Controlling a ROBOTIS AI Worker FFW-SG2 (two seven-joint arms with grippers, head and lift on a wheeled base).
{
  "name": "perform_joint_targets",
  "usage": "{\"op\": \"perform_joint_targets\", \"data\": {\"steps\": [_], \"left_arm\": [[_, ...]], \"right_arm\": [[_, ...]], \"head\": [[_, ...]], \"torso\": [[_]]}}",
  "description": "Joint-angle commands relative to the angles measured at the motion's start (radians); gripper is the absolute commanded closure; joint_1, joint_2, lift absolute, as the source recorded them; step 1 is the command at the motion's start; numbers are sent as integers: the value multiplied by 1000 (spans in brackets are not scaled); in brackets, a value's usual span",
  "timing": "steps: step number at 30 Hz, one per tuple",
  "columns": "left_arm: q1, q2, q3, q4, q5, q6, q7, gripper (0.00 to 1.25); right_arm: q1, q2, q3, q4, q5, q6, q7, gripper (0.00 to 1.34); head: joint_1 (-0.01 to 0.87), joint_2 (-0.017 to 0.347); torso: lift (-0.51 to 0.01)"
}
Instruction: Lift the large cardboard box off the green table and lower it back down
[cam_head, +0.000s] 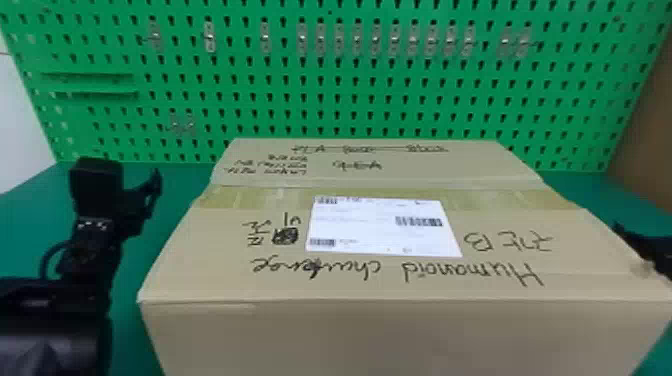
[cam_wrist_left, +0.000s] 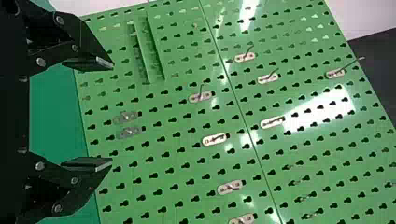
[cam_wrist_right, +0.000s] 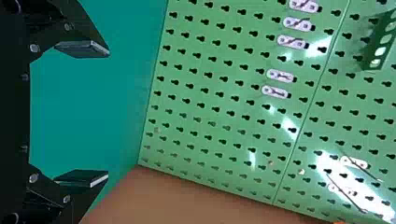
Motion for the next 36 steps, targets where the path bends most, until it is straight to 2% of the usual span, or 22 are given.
{"op": "perform_joint_targets", "data": {"steps": [1,36], "left_arm": [[2,-1,2,0,3,0,0,518],[11,-6,6,-2,6,-6,0,518]], "right_arm": [[-2,-2,6,0,4,12,0,355],[0,-11,16,-21,19,50,0,355]], "head": [[508,51],[508,51]], "torso": [[-211],[-211]]}}
